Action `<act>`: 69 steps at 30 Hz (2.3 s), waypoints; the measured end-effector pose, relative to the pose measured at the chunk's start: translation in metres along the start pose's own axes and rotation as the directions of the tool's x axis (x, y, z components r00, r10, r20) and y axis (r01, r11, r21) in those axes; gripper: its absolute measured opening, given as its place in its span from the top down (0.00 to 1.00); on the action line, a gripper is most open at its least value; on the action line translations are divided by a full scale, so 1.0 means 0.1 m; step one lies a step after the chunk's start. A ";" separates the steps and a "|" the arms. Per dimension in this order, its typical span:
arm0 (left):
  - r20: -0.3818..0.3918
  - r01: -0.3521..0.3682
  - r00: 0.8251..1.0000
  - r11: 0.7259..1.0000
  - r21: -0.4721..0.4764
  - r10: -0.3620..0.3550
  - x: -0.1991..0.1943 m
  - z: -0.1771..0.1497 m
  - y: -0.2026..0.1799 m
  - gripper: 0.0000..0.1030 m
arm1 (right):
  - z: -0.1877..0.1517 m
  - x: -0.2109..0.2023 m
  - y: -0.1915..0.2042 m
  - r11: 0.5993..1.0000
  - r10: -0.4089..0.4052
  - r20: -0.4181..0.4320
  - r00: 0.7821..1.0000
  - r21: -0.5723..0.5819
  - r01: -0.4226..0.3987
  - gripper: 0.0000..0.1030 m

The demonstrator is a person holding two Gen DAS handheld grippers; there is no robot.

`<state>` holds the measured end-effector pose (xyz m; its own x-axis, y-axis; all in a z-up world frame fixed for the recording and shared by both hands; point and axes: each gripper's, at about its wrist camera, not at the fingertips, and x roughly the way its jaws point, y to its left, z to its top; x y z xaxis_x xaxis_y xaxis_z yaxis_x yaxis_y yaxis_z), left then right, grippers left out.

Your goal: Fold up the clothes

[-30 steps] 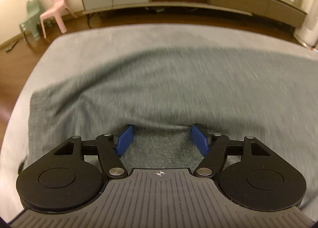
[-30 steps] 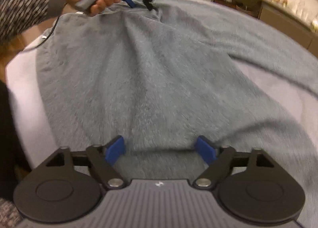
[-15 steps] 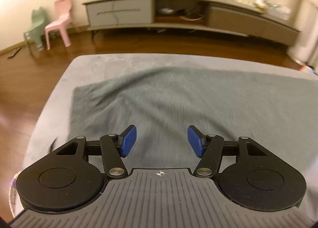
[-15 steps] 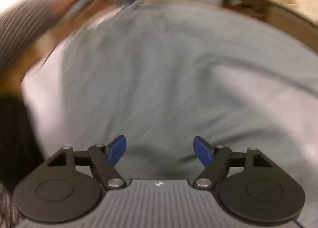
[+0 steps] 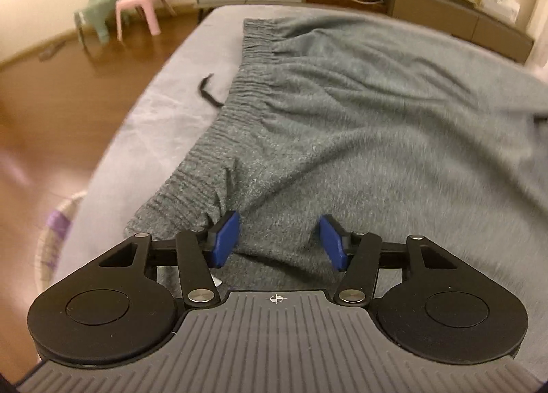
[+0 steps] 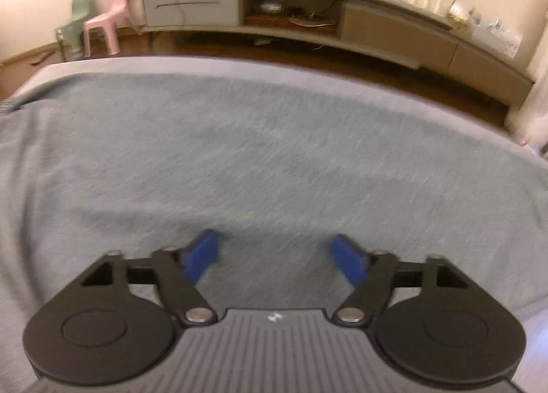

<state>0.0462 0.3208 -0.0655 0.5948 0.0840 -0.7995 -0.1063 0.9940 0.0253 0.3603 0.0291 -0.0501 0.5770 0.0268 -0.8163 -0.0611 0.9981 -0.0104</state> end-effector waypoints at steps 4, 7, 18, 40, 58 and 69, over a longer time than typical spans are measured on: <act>0.013 -0.016 1.000 1.000 -0.021 0.016 -0.01 -0.01 0.06 0.50 | 0.14 0.22 -0.22 0.996 -0.051 0.010 0.999 0.070 0.050 0.05; -0.010 -0.020 1.000 0.998 -0.059 0.019 -0.01 0.10 0.04 0.53 | 0.20 0.14 -0.36 0.997 -0.029 -0.019 0.999 0.072 0.030 0.32; 0.119 0.224 0.964 0.967 0.123 -0.238 -0.43 0.42 -1.05 0.47 | -1.50 -2.51 -1.98 0.977 -0.140 0.071 0.988 0.171 0.127 0.20; 0.050 -0.118 0.990 0.968 -0.221 0.132 0.07 0.06 -0.37 0.60 | -2.28 -1.91 -2.45 0.949 -0.282 -0.006 0.959 0.146 0.280 0.93; 0.115 -0.054 0.987 0.905 -0.423 0.113 -0.26 -0.20 0.21 0.58 | -2.33 -1.84 -1.93 0.990 -0.134 -0.148 0.980 0.018 0.138 0.49; 0.223 0.090 0.974 0.847 -0.524 0.035 -0.63 -0.46 0.55 0.50 | -2.12 -2.03 -1.69 0.929 -0.371 -0.135 0.919 -0.060 0.366 0.59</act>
<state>-0.0340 0.3666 -0.0415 0.7534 0.1319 -0.6442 -0.4539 0.8131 -0.3644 0.0810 -0.1567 -0.0047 0.4432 -0.3529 -0.8240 0.1058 0.9334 -0.3429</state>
